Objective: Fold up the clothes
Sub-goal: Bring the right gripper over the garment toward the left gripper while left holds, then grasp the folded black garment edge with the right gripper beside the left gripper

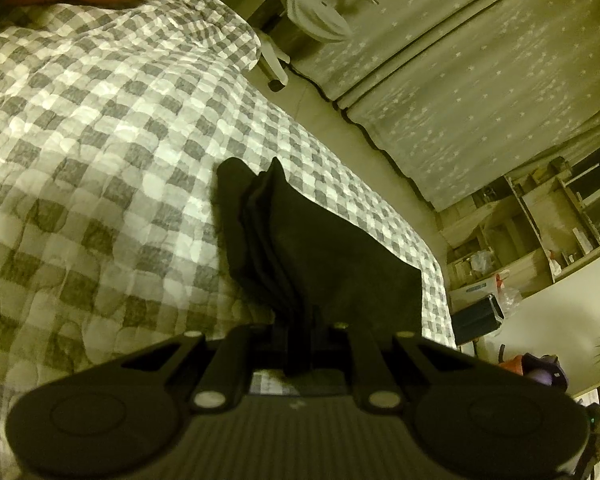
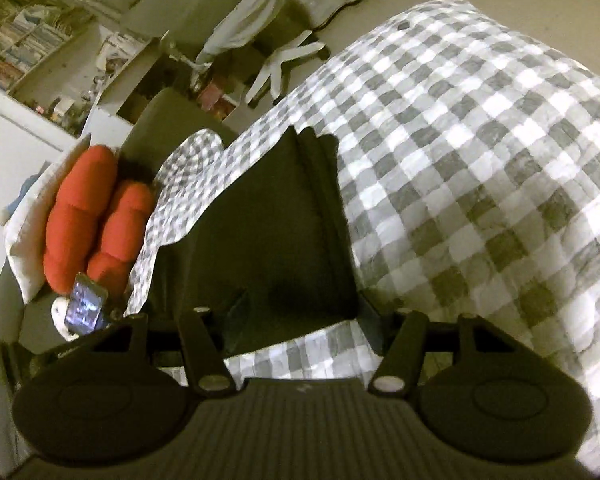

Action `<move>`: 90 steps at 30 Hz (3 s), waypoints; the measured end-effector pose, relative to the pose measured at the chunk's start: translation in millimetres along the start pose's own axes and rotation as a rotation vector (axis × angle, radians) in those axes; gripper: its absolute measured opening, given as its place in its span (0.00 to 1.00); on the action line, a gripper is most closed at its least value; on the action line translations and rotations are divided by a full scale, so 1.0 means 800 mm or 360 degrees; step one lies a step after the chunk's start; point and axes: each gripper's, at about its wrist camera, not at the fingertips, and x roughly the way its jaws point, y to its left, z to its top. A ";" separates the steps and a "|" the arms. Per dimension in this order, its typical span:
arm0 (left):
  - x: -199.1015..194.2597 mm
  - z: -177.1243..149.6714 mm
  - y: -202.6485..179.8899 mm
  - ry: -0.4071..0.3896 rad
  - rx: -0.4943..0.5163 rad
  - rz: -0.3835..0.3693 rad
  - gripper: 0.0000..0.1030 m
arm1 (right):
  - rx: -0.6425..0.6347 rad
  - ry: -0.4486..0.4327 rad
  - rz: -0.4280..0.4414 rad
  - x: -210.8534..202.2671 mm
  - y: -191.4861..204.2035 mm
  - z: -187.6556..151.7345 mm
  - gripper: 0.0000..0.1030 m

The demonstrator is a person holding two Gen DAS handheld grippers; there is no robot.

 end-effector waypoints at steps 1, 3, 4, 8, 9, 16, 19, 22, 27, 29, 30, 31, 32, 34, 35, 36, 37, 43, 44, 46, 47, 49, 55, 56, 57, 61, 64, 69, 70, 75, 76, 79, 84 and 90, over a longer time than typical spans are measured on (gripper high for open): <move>0.000 0.000 0.000 0.0000 0.0001 0.0003 0.08 | 0.0000 -0.0001 0.0001 0.001 0.000 0.000 0.61; 0.000 0.000 0.000 -0.0001 -0.0001 0.0006 0.08 | -0.0001 -0.0004 0.0004 0.003 0.001 0.000 0.61; 0.000 -0.001 0.000 -0.0001 -0.0002 0.0007 0.08 | -0.0001 -0.0005 0.0005 0.004 0.002 0.000 0.62; 0.000 -0.001 0.000 -0.0001 -0.0008 0.0008 0.08 | 0.0017 -0.0024 0.0007 0.004 0.004 0.001 0.62; 0.000 -0.001 0.000 -0.0001 -0.0009 0.0009 0.08 | 0.0012 -0.0023 0.0000 0.004 0.005 0.002 0.62; 0.000 -0.001 0.000 -0.0001 -0.0005 0.0015 0.08 | -0.0026 -0.0017 -0.0045 0.000 0.008 0.005 0.60; 0.000 0.000 0.000 0.0000 -0.0008 0.0015 0.08 | -0.0119 -0.0097 -0.0113 -0.011 0.016 0.007 0.61; 0.000 0.000 -0.001 0.0000 -0.0010 0.0017 0.08 | -0.0150 -0.0101 -0.0018 -0.017 0.021 0.006 0.61; 0.000 0.001 -0.001 -0.0004 -0.0007 0.0020 0.08 | -0.0292 -0.0128 0.0107 -0.018 0.046 -0.006 0.61; -0.001 0.001 -0.001 -0.0004 -0.0016 0.0015 0.08 | -0.0276 -0.0028 0.0196 -0.004 0.050 -0.013 0.61; -0.002 0.001 -0.001 -0.0005 -0.0025 0.0010 0.08 | -0.0240 0.0049 0.0231 0.009 0.050 -0.018 0.61; -0.003 0.001 -0.002 -0.0006 -0.0038 0.0004 0.08 | -0.0213 0.0112 0.0240 0.022 0.052 -0.024 0.61; -0.004 0.001 -0.002 -0.0006 -0.0052 -0.0001 0.08 | -0.0200 0.0160 0.0225 0.033 0.054 -0.030 0.61; -0.006 0.001 -0.004 -0.0007 -0.0078 -0.0018 0.08 | -0.0147 0.0180 0.0202 0.046 0.056 -0.036 0.61; -0.007 0.001 -0.005 -0.0010 -0.0086 -0.0025 0.08 | -0.0090 0.0182 0.0222 0.050 0.056 -0.038 0.61; -0.008 0.001 -0.006 -0.0014 -0.0086 -0.0027 0.08 | -0.0018 0.0191 0.0261 0.054 0.054 -0.039 0.61; -0.009 0.000 -0.008 -0.0018 -0.0082 -0.0027 0.08 | 0.0036 0.0200 0.0296 0.057 0.054 -0.041 0.61; -0.009 0.000 -0.014 -0.0031 -0.0074 -0.0018 0.08 | 0.0241 0.0144 0.0332 0.073 0.055 -0.058 0.63; -0.009 0.000 -0.013 -0.0029 -0.0083 -0.0019 0.08 | 0.0281 0.0120 0.0336 0.072 0.053 -0.057 0.63; -0.011 0.000 -0.012 -0.0026 -0.0097 -0.0024 0.08 | 0.0328 0.0035 0.0330 0.067 0.050 -0.054 0.63; -0.011 0.000 -0.012 -0.0026 -0.0099 -0.0026 0.08 | 0.0346 -0.0014 0.0314 0.064 0.049 -0.052 0.63; -0.012 0.000 -0.011 -0.0026 -0.0096 -0.0029 0.08 | 0.0381 -0.0112 0.0283 0.057 0.045 -0.048 0.63; -0.010 0.002 -0.008 -0.0023 -0.0106 -0.0029 0.08 | 0.0413 -0.0323 0.0177 0.045 0.036 -0.042 0.63; -0.010 0.002 -0.007 -0.0021 -0.0107 -0.0030 0.08 | 0.0409 -0.0350 0.0155 0.043 0.035 -0.041 0.63; -0.010 0.002 -0.007 -0.0020 -0.0108 -0.0030 0.08 | 0.0412 -0.0359 0.0155 0.043 0.032 -0.041 0.63; -0.010 0.002 -0.006 -0.0013 -0.0101 -0.0022 0.08 | 0.0400 -0.0412 0.0124 0.042 0.028 -0.039 0.63; -0.008 0.001 -0.004 -0.0005 -0.0099 -0.0005 0.08 | 0.0400 -0.0438 0.0102 0.037 0.019 -0.038 0.63; -0.009 0.001 -0.004 -0.0002 -0.0095 -0.0006 0.08 | 0.0458 -0.0438 0.0099 0.023 -0.001 -0.033 0.63; -0.009 0.001 -0.003 -0.0002 -0.0095 -0.0007 0.08 | 0.0450 -0.0434 0.0093 0.022 -0.002 -0.032 0.63; -0.010 0.000 -0.002 0.0003 -0.0091 -0.0004 0.08 | 0.0412 -0.0413 0.0066 0.016 -0.004 -0.025 0.60; -0.010 0.000 -0.002 0.0003 -0.0089 -0.0004 0.08 | 0.0404 -0.0409 0.0061 0.015 -0.005 -0.023 0.60; -0.010 0.000 -0.001 0.0006 -0.0085 0.0000 0.08 | 0.0366 -0.0380 0.0045 0.015 -0.006 -0.017 0.58; -0.009 -0.001 0.003 0.0018 -0.0095 0.0001 0.08 | 0.0223 -0.0224 0.0066 0.025 -0.002 0.004 0.58; -0.007 -0.001 0.006 0.0028 -0.0106 -0.0009 0.08 | 0.0208 -0.0093 0.0155 0.032 -0.007 0.020 0.58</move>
